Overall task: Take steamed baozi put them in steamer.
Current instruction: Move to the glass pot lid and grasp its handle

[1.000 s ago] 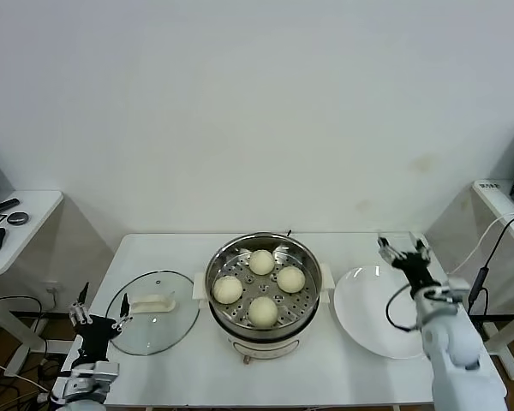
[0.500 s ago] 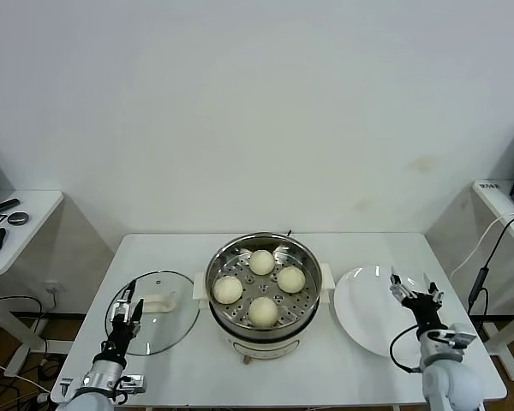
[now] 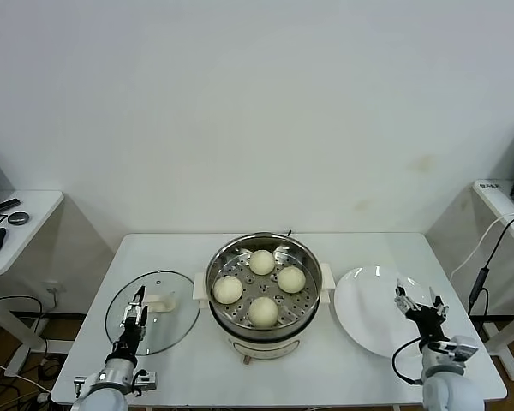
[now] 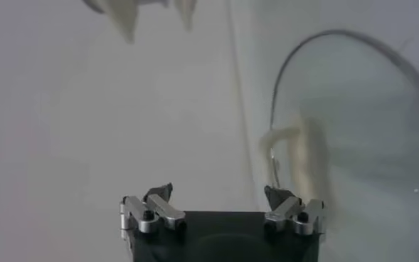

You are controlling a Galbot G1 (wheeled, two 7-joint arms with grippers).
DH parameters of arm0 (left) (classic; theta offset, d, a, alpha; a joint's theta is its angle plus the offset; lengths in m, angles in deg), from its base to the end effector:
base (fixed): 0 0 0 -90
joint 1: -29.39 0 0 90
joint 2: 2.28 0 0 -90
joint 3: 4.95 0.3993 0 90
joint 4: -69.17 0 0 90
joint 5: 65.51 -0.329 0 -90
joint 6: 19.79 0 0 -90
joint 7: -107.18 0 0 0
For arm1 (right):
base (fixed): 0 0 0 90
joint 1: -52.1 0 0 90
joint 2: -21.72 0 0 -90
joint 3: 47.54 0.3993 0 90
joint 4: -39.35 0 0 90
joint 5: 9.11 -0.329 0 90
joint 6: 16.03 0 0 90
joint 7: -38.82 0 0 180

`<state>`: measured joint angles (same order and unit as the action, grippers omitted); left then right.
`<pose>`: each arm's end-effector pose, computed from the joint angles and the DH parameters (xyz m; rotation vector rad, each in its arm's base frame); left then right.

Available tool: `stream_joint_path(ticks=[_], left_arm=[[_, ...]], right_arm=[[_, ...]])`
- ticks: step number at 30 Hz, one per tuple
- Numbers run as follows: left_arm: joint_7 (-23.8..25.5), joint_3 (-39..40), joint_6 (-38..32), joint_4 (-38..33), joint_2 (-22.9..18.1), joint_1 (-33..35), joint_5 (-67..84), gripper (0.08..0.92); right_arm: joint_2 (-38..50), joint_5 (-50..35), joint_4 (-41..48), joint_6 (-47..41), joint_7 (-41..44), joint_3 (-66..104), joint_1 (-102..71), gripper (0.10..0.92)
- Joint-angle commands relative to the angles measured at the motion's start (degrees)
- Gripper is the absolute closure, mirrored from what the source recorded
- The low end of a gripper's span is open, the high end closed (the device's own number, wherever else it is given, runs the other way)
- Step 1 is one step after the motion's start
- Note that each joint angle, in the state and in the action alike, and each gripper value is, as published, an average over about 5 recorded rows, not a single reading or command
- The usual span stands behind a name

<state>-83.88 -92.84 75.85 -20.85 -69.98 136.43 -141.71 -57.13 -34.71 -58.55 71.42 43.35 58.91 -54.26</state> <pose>0.2048 0.1403 -0.4539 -0.0892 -1.9752 -2.3192 0.2071 -0.1590 -0.4042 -0.2677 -3.0160 -0.3105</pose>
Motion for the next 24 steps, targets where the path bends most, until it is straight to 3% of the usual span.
stream_joint_path(ticks=[1, 24], left_arm=[[0.7, 1.7, 2.9, 4.1, 0.0, -3.3, -0.1, 0.177], [0.5, 2.6, 2.9, 13.2, -0.1, -14.1, 6.8, 0.177]], right_arm=[[-0.6, 0.6, 0.6, 0.3, -0.4, 0.5, -0.7, 0.203], [-1.4, 2.4, 0.3, 0.9, -0.9, 0.8, -2.0, 0.203]])
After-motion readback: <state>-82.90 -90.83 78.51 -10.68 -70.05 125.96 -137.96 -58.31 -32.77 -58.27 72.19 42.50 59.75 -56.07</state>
